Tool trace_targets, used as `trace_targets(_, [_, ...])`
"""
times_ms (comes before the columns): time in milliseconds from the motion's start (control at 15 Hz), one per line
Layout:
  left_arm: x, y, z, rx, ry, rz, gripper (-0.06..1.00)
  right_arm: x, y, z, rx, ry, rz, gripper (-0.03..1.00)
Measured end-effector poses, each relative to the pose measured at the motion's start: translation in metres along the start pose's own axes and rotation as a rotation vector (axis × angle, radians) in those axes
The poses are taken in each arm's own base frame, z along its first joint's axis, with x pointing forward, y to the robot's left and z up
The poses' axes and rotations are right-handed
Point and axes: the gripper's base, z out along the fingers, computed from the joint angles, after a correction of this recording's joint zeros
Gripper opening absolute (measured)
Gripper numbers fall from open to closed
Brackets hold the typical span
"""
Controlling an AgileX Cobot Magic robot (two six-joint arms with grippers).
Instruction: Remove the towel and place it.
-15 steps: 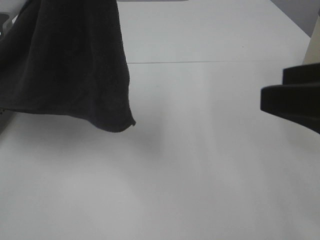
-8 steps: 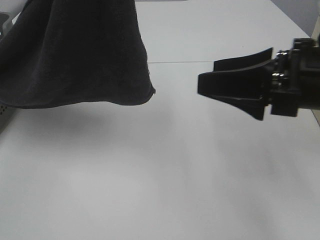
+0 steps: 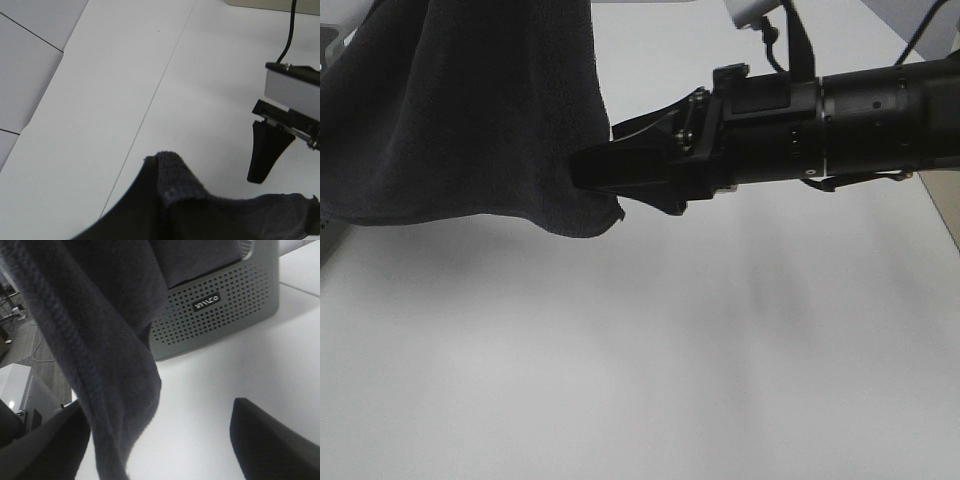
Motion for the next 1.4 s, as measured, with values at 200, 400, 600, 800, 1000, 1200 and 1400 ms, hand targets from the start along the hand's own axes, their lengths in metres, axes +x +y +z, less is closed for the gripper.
trace_targets(200, [-0.002, 0.001, 0.000, -0.009, -0.021, -0.028, 0.00, 0.000, 0.008, 0.009, -0.051, 0.006, -0.008, 0.70])
trace_targets(400, [-0.004, 0.001, 0.003, -0.014, -0.037, -0.034, 0.00, 0.000, 0.008, 0.009, -0.051, 0.007, 0.010, 0.53])
trace_targets(600, [-0.003, -0.002, 0.017, -0.009, -0.004, -0.024, 0.00, 0.002, 0.009, 0.009, -0.061, 0.035, -0.007, 0.36])
trace_targets(800, [-0.002, 0.000, 0.017, -0.034, 0.009, -0.046, 0.00, 0.007, 0.009, 0.009, -0.069, 0.080, -0.036, 0.14])
trace_targets(1000, [-0.002, 0.001, 0.016, -0.038, 0.011, -0.057, 0.00, 0.009, 0.005, 0.009, -0.027, 0.102, -0.028, 0.01])
trace_targets(1200, [-0.002, 0.000, 0.016, -0.036, 0.014, -0.057, 0.00, 0.009, 0.003, 0.009, 0.003, 0.108, 0.016, 0.01])
trace_targets(1400, [-0.002, 0.000, 0.016, -0.035, 0.017, -0.057, 0.00, 0.005, 0.002, 0.002, 0.088, 0.136, 0.177, 0.01])
